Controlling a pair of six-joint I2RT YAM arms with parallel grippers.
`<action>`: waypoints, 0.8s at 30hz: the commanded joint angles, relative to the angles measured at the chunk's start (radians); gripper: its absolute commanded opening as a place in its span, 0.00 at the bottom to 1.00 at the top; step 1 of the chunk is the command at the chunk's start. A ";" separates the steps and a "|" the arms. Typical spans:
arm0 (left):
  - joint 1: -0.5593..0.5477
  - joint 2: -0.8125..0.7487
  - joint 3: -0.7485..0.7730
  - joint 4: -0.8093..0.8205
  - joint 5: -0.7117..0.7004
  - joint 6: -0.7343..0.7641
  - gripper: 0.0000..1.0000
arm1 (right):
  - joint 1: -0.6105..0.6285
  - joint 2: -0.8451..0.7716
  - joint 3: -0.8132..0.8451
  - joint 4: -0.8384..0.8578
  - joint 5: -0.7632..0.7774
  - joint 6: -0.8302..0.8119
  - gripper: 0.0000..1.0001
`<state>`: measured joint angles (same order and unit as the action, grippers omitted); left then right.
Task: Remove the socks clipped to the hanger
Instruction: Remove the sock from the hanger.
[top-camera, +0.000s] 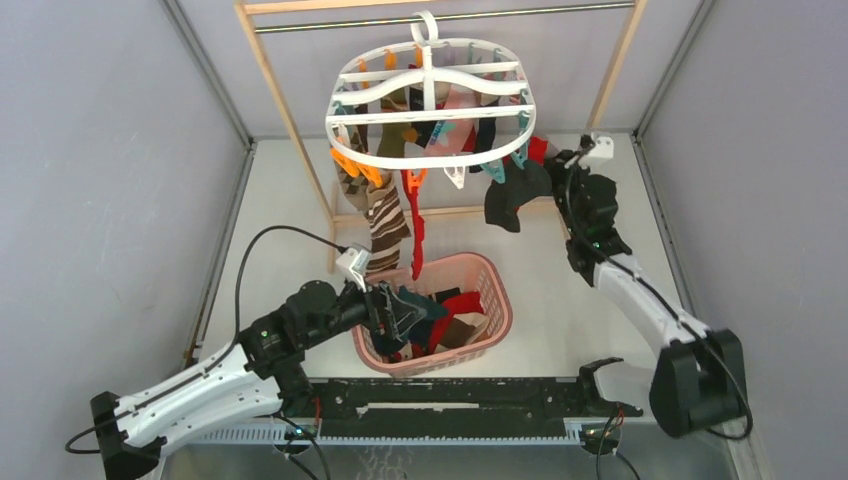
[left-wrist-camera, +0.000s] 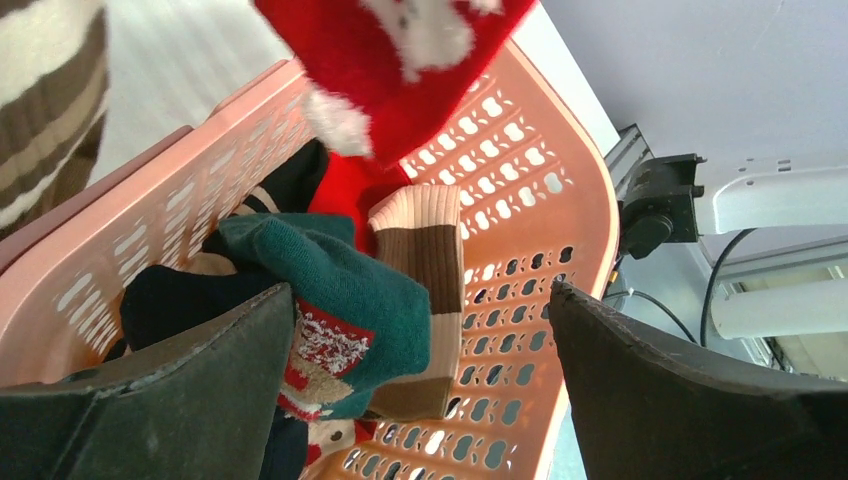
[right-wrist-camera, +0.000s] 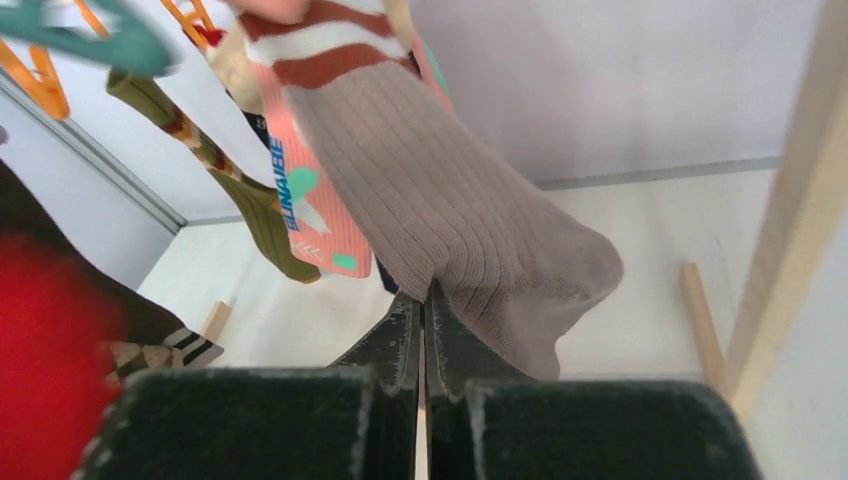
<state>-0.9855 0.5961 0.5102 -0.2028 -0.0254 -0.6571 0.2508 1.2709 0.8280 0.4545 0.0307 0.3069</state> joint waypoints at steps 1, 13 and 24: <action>-0.011 -0.036 0.048 -0.020 -0.036 0.002 1.00 | 0.001 -0.167 -0.075 -0.055 0.035 -0.012 0.00; -0.060 -0.050 0.046 -0.014 -0.086 -0.012 1.00 | -0.104 -0.539 -0.174 -0.335 0.011 -0.002 0.00; -0.135 -0.063 0.067 -0.024 -0.130 -0.016 1.00 | -0.077 -0.749 -0.173 -0.494 -0.139 0.096 0.00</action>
<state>-1.0924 0.5465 0.5110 -0.2363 -0.1211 -0.6640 0.1509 0.5549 0.6468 0.0212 -0.0277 0.3439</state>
